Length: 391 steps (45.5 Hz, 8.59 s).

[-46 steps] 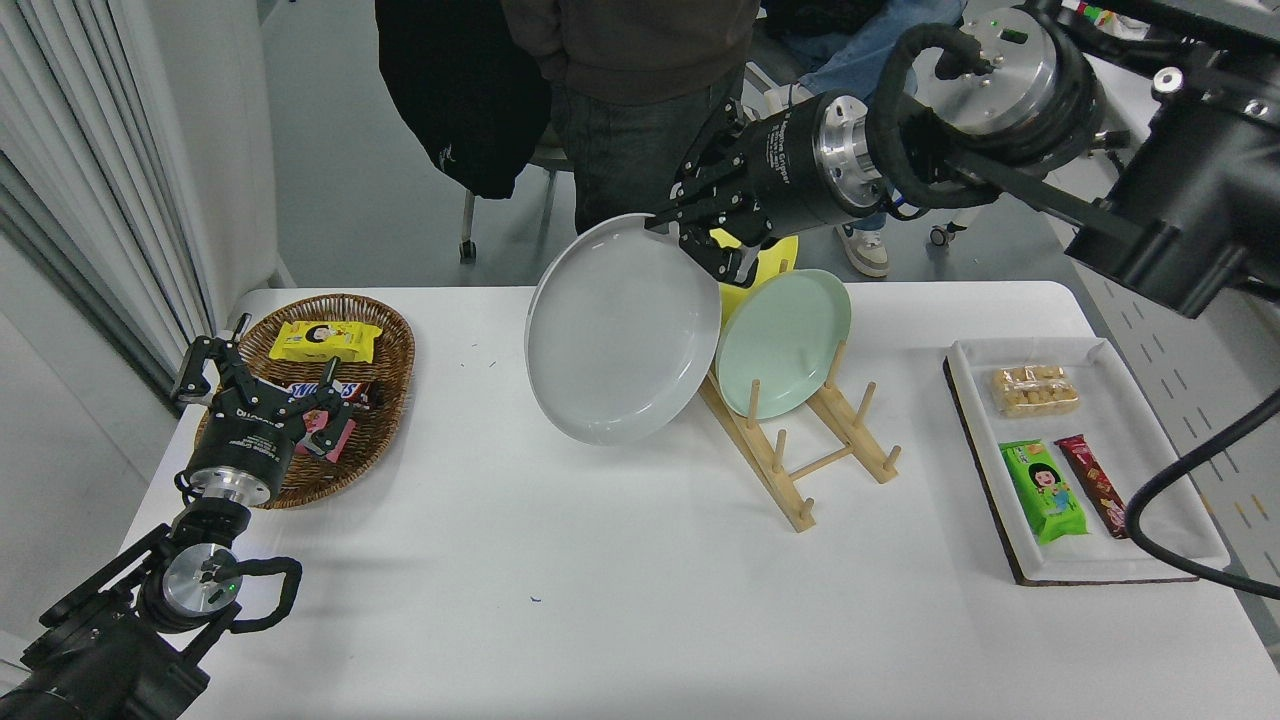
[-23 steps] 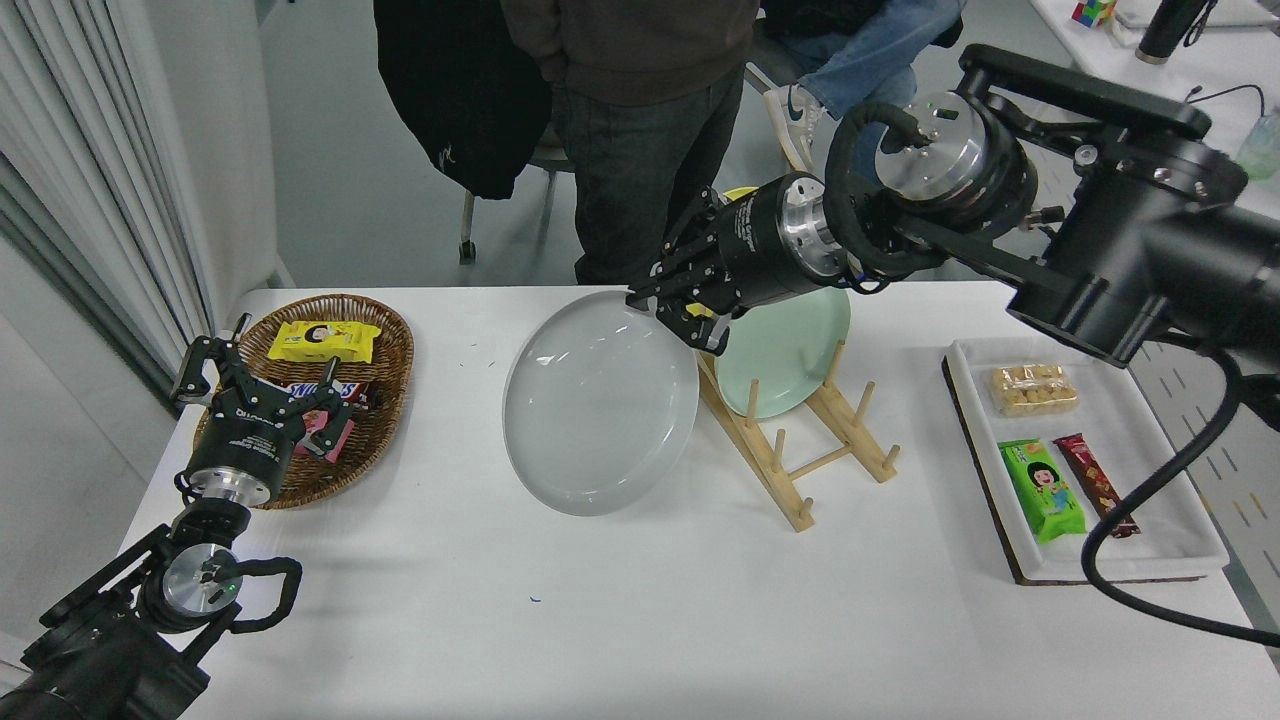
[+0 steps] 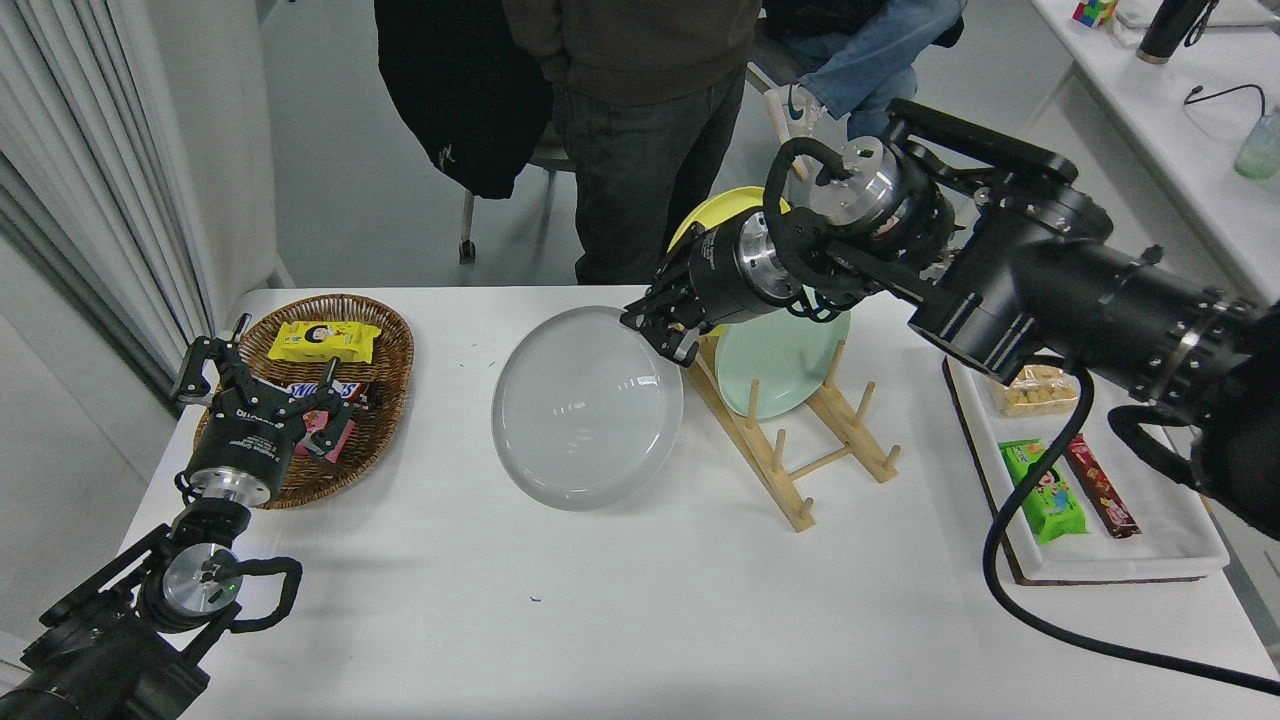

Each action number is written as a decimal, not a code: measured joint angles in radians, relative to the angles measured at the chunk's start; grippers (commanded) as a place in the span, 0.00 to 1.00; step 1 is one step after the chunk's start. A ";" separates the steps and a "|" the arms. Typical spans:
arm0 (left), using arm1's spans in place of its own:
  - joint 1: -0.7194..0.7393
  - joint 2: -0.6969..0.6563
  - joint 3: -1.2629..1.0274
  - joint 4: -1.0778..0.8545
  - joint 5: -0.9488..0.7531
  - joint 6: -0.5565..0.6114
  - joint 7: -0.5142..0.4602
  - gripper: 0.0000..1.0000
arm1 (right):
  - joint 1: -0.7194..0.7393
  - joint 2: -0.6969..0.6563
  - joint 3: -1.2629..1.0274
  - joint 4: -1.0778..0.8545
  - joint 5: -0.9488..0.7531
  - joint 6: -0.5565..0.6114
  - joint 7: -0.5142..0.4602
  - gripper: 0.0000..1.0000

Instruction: Place the plate on the table

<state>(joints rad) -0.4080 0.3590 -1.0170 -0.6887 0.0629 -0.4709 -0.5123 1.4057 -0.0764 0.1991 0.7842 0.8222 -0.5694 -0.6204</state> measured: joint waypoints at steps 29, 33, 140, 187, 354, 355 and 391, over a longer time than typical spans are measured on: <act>0.000 0.000 0.000 0.000 0.000 0.000 0.000 0.98 | -0.111 0.072 0.032 -0.132 0.045 -0.067 -0.002 0.00; 0.000 0.000 0.000 0.000 0.000 0.000 0.000 0.98 | -0.131 0.073 0.036 -0.150 0.049 -0.075 -0.002 0.00; 0.000 0.000 0.000 0.000 0.000 0.000 0.000 0.98 | -0.351 0.076 0.119 -0.300 -0.011 -0.216 -0.106 0.00; 0.000 0.000 0.000 0.000 0.000 0.000 0.000 0.98 | -0.357 0.076 0.137 -0.301 -0.004 -0.216 -0.098 0.00; 0.000 0.000 0.000 0.000 0.000 0.000 0.000 0.98 | -0.034 0.076 0.149 -0.160 -0.671 0.576 -0.050 0.99; 0.000 0.000 0.000 0.000 0.000 0.000 0.000 0.98 | -0.026 0.074 0.151 -0.160 -0.674 0.578 -0.037 0.99; 0.000 0.000 0.000 0.000 0.000 0.000 0.000 0.98 | 0.056 -0.234 0.235 -0.280 -0.749 0.623 0.409 0.99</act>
<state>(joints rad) -0.4080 0.3590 -1.0170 -0.6887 0.0628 -0.4709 -0.5124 1.4620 -0.3104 0.4336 0.5045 0.0736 0.0534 -0.2113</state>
